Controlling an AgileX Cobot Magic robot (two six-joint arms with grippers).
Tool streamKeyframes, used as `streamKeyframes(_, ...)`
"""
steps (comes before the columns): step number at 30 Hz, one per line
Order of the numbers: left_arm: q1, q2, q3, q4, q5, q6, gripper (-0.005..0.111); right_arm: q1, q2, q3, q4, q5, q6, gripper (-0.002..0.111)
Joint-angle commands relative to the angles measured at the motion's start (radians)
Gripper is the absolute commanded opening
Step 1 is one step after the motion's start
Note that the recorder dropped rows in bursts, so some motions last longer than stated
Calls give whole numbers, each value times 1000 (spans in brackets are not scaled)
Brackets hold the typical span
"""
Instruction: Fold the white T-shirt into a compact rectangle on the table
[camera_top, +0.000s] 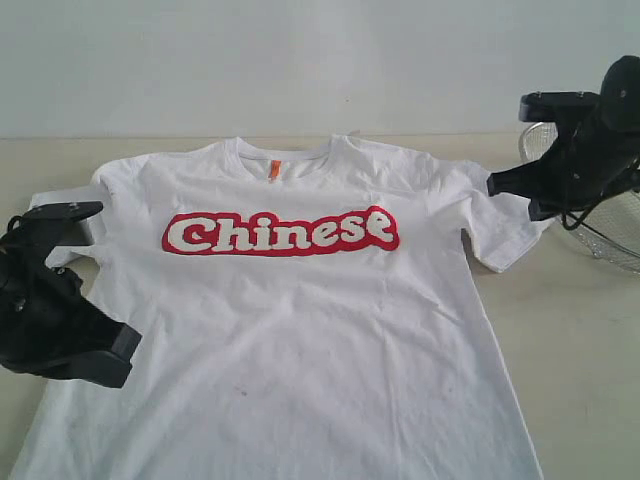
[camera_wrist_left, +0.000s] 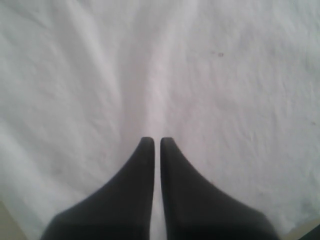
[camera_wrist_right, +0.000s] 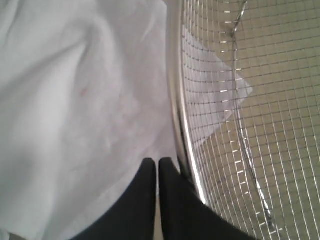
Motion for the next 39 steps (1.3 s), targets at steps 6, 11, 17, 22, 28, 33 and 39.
streamKeyframes(6,-2,-6,-5,-7,-18,3,5,10,0,-6,4,-74,12,0)
streamKeyframes(11,-2,-6,-5,-7,-24,3,5,42,33,-78,4,-60,9,0)
streamKeyframes(17,-2,-6,-5,-7,-22,3,5,42,117,-232,-4,36,11,0)
streamKeyframes(22,-2,-6,-5,-7,-20,3,5,42,146,-275,-38,54,26,0)
streamKeyframes(28,-2,-6,-5,-7,-20,3,5,12,150,-275,-123,67,80,0)
streamKeyframes(33,-2,-6,-5,-7,-20,3,5,-28,150,-275,-123,75,80,0)
streamKeyframes(39,-2,-6,-5,-7,-22,3,5,-37,150,-275,-58,63,49,0)
